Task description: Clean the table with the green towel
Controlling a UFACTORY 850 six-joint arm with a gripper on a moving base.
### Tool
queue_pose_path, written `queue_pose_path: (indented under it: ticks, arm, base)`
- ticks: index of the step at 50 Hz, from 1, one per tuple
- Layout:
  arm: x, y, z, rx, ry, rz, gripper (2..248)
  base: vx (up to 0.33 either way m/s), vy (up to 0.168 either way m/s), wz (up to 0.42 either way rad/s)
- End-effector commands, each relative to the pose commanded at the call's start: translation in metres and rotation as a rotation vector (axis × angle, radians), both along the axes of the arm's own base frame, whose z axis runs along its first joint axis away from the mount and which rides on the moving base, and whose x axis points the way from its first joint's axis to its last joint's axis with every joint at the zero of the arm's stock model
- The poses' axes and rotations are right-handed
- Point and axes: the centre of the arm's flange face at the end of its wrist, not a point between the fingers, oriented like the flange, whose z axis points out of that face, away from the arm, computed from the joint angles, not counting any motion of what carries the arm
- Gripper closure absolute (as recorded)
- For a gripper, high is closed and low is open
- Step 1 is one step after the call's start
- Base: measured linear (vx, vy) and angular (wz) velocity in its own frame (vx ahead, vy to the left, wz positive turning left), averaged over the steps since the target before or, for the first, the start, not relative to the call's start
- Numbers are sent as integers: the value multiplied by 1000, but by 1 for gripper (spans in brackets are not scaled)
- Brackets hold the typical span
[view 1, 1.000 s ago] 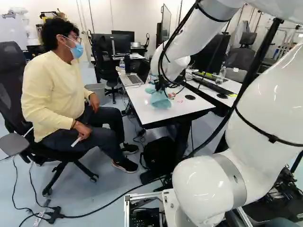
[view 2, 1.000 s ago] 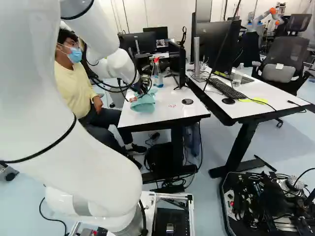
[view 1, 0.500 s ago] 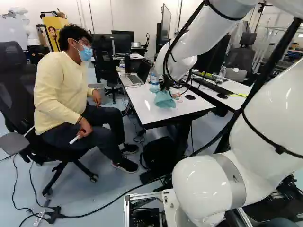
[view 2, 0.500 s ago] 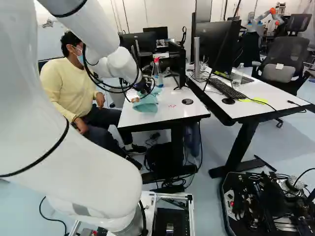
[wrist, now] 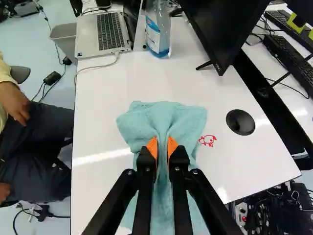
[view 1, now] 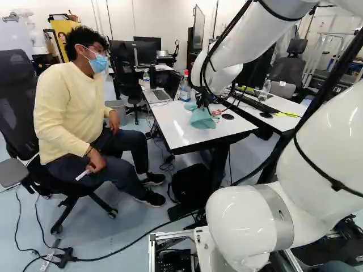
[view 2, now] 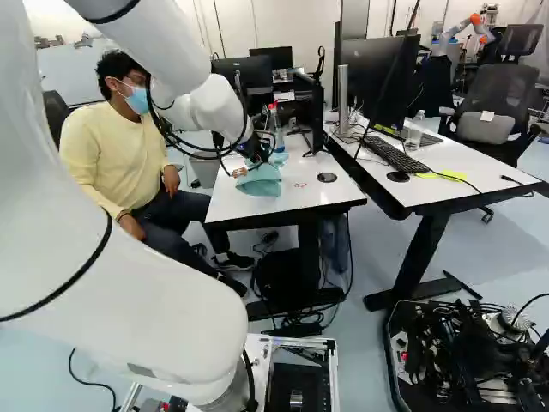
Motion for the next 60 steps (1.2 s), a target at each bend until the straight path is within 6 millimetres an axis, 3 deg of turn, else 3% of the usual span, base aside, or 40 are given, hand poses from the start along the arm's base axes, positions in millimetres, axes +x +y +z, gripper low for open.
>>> queue_pose_path:
  ticks: [36, 60]
  arm:
    - [10, -17, -1, 1, 23, -38, 206]
    - [25, -18, -22, 4, 36, -38, 206]
  base:
    - [0, 0, 0]
    - [0, 0, 0]
